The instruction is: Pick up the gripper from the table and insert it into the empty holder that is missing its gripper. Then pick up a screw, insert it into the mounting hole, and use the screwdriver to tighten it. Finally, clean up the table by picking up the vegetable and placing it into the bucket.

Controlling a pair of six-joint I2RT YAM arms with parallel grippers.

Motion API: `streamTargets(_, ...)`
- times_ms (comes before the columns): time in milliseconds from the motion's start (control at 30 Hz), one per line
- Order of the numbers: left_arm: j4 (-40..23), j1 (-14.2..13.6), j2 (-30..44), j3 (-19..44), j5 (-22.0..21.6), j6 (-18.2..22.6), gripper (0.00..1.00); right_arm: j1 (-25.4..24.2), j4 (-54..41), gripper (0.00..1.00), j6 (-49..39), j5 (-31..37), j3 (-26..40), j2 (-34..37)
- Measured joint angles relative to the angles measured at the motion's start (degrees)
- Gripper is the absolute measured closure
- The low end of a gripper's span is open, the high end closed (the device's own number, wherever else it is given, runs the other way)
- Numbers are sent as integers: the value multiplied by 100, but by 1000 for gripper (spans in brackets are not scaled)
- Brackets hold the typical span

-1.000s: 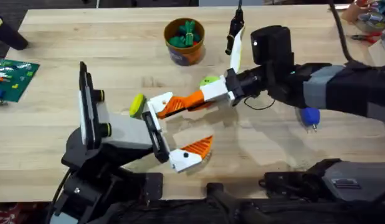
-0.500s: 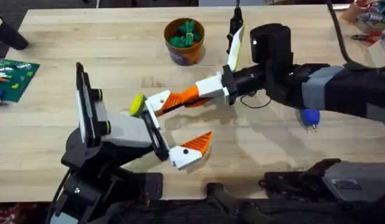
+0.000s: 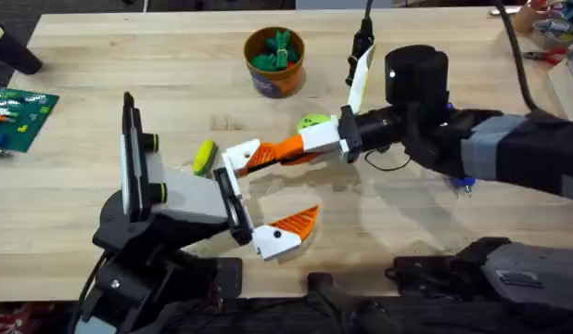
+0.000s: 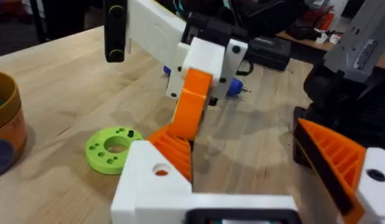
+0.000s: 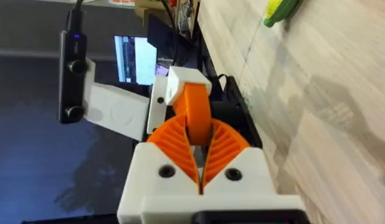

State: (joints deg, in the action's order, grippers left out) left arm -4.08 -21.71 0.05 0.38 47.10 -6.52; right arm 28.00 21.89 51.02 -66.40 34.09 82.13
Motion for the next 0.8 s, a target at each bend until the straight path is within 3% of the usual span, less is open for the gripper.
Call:
streamTargets(700,0,68,0,0,-343,-84,14,354,402,988,247,844,-13,-44)
streamTargets(800,0,69,0,0,-348,-85,14,365,384,893,287,862,-13,-43)
